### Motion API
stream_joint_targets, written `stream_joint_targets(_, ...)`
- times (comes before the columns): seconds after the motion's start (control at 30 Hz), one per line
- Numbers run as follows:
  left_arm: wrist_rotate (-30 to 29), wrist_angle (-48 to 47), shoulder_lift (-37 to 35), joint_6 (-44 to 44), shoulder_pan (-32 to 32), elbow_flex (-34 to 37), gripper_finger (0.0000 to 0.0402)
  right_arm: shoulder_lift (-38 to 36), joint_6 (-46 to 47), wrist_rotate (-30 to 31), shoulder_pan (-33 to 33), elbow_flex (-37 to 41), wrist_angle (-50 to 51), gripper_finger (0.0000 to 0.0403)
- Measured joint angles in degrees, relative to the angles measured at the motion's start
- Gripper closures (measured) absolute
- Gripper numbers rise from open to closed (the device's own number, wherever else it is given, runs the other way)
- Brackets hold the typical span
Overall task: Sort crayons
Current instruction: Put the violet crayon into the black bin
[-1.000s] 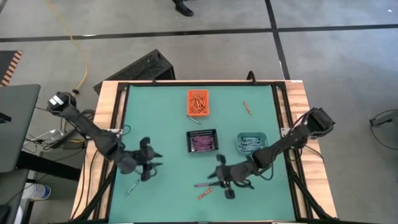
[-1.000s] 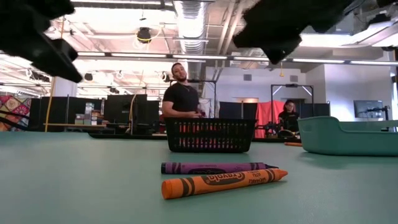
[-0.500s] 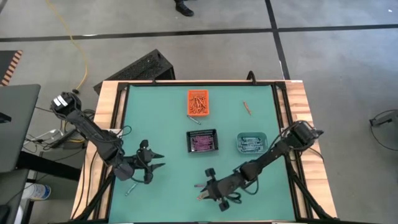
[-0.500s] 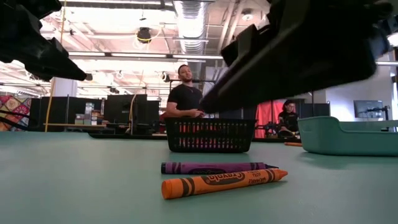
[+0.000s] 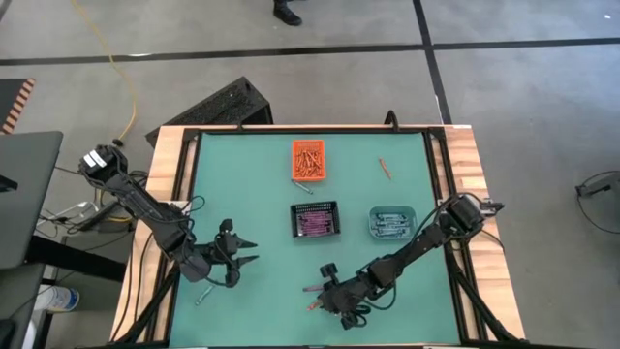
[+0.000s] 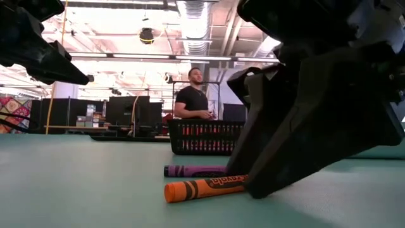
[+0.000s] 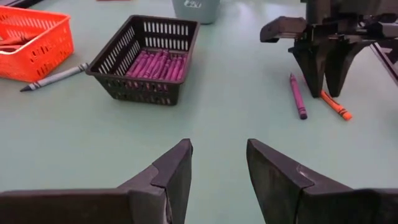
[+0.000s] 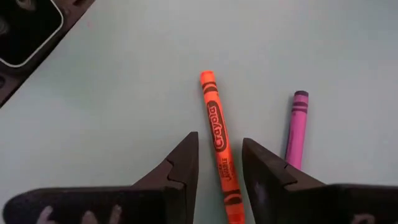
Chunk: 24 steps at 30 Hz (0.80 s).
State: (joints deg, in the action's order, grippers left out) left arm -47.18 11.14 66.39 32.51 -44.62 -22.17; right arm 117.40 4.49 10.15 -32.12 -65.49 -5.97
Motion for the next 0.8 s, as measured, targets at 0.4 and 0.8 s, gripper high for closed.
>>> stream_joint_targets(0.4, 0.03, -0.02, 0.00, -0.01, 0.02, 0.00, 0.0260, -0.87, 1.52, 0.25, 0.11, 0.08, 2.05, 0.0309)
stream_joint_targets(0.8, 0.17, -0.03, 0.00, -0.08, 0.02, 0.00, 0.0260, -7.56, 4.73, 2.72, 0.79, 0.13, 2.33, 0.0302)
